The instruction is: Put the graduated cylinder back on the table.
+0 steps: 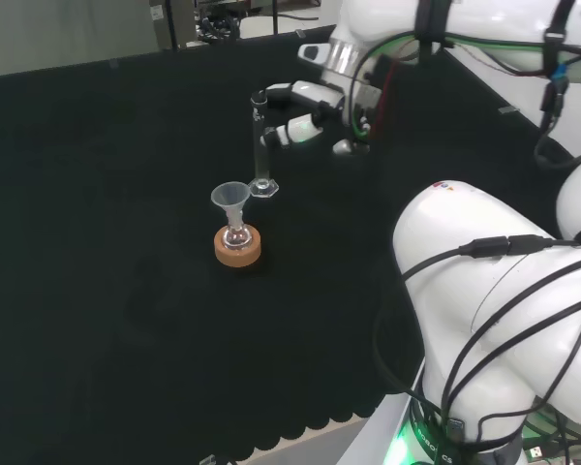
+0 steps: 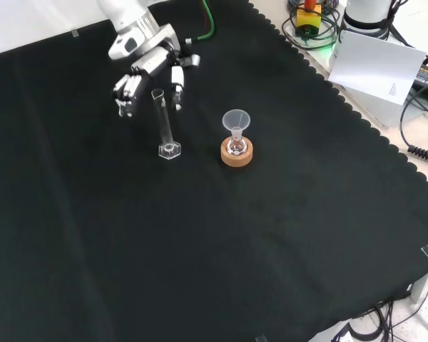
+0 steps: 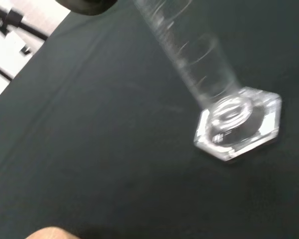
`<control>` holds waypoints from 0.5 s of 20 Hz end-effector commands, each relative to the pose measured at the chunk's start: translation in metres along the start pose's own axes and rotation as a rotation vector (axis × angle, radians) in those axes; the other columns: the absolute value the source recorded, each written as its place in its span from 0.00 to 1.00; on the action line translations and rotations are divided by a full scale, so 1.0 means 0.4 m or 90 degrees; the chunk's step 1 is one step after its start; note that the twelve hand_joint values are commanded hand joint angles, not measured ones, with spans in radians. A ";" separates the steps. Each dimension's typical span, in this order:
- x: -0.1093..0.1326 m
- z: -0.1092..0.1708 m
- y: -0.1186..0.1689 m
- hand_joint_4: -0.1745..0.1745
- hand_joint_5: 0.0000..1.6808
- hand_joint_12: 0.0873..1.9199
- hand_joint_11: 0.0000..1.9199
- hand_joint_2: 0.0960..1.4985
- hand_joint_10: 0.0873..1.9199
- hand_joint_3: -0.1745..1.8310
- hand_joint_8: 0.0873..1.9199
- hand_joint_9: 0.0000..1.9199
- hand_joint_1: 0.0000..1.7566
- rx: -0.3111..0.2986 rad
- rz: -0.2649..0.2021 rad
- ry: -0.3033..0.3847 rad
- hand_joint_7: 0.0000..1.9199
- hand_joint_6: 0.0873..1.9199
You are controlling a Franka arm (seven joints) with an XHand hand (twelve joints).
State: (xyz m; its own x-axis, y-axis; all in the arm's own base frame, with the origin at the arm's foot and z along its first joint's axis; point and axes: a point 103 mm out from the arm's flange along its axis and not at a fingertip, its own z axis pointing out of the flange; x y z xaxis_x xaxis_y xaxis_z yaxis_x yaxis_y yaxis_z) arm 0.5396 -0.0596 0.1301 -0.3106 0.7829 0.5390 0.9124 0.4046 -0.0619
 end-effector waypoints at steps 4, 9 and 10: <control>0.032 -0.140 -0.126 0.24 0.16 0.67 0.00 0.57 0.02 0.00 0.30 0.20 0.42 -0.089 0.054 -0.040 0.00 0.00; 0.095 -0.200 -0.190 0.24 0.16 0.68 0.00 0.57 0.35 0.00 0.31 0.08 0.42 -0.112 0.070 -0.073 0.00 0.00; 0.107 -0.211 -0.202 0.24 0.16 0.69 0.00 0.57 0.37 0.00 0.31 0.07 0.42 -0.115 0.074 -0.081 0.00 0.00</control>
State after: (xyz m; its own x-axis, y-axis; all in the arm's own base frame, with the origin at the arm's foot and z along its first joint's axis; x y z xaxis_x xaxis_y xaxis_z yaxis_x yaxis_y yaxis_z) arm 0.5021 -0.0970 0.1834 -0.2487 0.8300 0.4992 0.9584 0.2855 0.0028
